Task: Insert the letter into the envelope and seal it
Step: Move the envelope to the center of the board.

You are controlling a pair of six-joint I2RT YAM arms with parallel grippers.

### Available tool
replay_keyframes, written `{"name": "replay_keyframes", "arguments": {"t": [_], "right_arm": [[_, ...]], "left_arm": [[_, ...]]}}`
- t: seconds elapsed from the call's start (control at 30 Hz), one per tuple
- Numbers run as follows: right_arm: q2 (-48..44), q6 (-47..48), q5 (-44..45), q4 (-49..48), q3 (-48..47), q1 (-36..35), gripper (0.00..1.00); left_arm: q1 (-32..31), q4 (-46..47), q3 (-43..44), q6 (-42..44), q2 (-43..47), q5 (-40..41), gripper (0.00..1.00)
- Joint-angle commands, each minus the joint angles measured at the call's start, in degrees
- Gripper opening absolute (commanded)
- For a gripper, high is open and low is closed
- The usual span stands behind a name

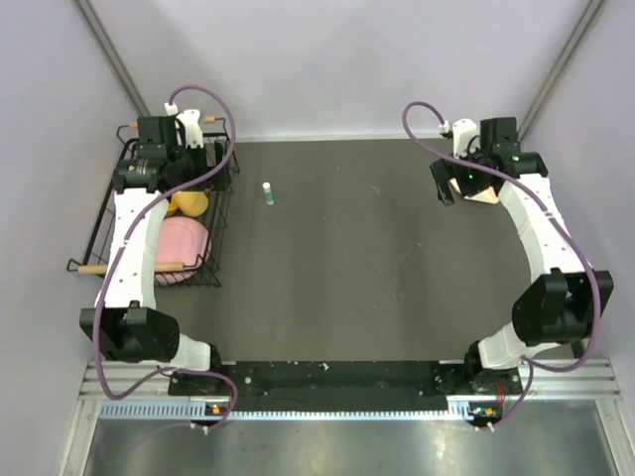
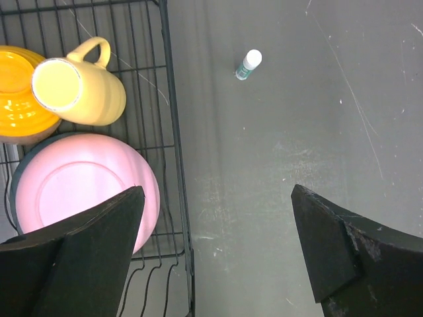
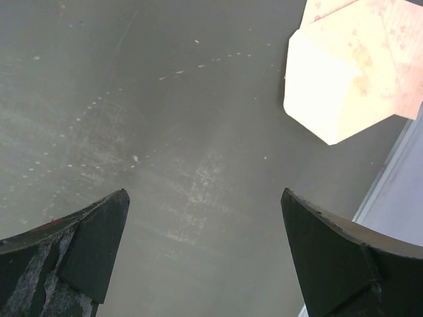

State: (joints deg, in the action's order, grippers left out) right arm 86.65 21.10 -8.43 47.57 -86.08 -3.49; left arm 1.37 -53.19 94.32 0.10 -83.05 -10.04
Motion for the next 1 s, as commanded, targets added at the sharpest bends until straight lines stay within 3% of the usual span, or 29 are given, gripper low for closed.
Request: {"name": "replay_keyframes", "arguments": {"t": [0.0, 0.37, 0.57, 0.7, 0.9, 0.97], "right_arm": [[4.2, 8.2, 3.8, -0.4, -3.3, 0.4, 0.99], [18.1, 20.0, 16.2, -12.7, -3.4, 2.5, 0.99], [25.0, 21.5, 17.3, -14.5, -6.5, 2.4, 0.99], [28.9, 22.7, 19.1, -18.5, -6.5, 2.2, 0.98], [29.8, 27.1, 24.6, -29.9, -0.9, 1.5, 0.91], [30.5, 29.1, 26.2, -34.8, 0.8, 1.4, 0.83]], "left_arm": [[-0.2, 6.2, 1.0, 2.4, 2.6, -0.7, 0.99], [-1.2, 8.4, 0.4, 0.5, 2.4, -4.4, 0.99], [-11.4, 10.3, -2.4, 4.2, 2.0, 5.5, 0.99], [-13.7, 10.6, -2.5, 3.6, 1.4, 5.8, 0.99], [-13.8, 10.8, -1.9, 2.5, 0.2, 6.2, 0.99], [-13.8, 10.8, -1.7, 2.1, -0.1, 5.7, 0.99]]}}
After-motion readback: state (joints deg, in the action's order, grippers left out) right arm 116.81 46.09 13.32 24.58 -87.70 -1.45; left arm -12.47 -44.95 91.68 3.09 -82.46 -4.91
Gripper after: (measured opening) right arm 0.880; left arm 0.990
